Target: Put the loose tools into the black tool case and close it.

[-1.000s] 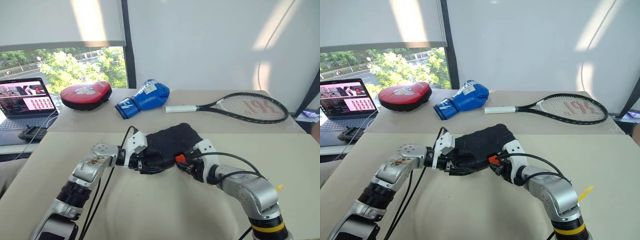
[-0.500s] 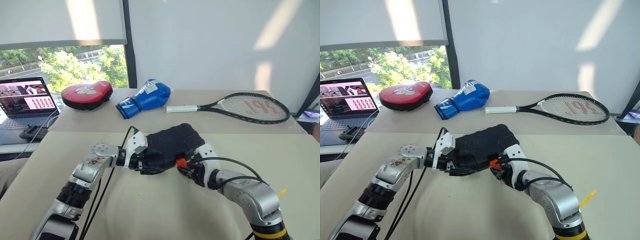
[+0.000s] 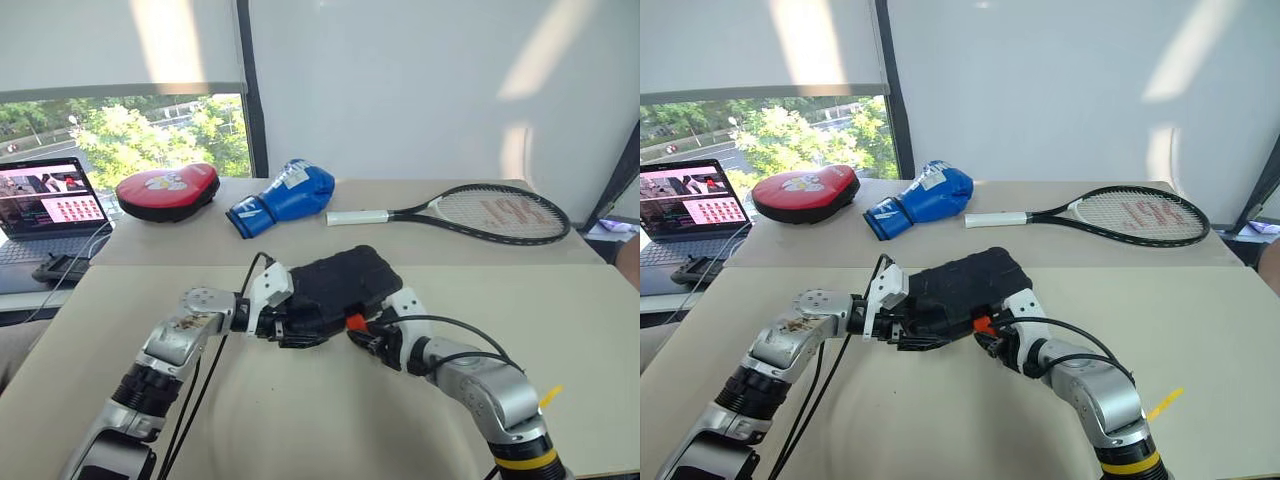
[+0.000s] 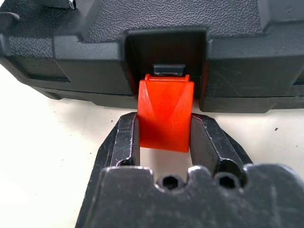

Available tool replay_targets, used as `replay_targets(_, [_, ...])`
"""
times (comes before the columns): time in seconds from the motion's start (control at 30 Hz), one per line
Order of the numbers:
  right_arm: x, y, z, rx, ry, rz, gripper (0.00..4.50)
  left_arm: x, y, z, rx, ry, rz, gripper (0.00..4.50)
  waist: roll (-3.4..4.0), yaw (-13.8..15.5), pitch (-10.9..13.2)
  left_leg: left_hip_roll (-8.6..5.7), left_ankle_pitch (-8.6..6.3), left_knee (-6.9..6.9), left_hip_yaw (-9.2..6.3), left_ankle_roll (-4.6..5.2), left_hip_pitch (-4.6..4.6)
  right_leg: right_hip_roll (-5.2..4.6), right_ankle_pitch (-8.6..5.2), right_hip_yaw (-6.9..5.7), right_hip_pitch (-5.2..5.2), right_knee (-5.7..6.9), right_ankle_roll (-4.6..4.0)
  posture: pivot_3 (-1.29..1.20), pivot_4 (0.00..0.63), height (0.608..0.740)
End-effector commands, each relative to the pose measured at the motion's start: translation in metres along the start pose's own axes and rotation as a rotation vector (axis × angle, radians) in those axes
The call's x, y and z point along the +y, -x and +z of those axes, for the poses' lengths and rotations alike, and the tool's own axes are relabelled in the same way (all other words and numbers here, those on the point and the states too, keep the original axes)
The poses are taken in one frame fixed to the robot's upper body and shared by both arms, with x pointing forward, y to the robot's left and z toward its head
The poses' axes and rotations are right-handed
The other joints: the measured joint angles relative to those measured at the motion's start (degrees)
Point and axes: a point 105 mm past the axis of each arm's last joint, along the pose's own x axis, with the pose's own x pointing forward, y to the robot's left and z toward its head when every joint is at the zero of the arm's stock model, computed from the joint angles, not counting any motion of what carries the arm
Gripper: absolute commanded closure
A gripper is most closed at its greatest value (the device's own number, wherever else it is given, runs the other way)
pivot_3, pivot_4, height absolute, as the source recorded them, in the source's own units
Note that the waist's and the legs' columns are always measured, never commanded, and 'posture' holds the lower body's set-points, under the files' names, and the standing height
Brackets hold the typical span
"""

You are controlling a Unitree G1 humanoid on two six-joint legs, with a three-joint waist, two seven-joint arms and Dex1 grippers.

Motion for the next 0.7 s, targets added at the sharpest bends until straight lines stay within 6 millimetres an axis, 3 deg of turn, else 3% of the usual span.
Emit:
replay_targets(0.03, [0.002, 0.010, 0.022, -0.108, 0.049, 0.006, 3.32, -0.005, -0.003, -0.019, 0.062, 0.063, -0.011, 0.41, 0.00, 0.01, 0.00, 0.01, 0.00, 0.00, 0.00, 0.00, -0.01, 0.00, 0.01, 0.00, -0.01, 0.00, -0.01, 0.00, 0.150, 0.740])
replay_targets(0.7, [0.017, 0.026, 0.036, -0.219, 0.092, 0.018, 3.32, -0.006, -0.004, -0.021, 0.066, 0.072, -0.016, 0.41, 0.01, 0.42, 0.01, -0.03, -0.01, -0.01, 0.01, 0.00, -0.49, -0.01, 0.10, -0.05, -0.41, -0.01, -0.16, 0.00, 0.150, 0.740])
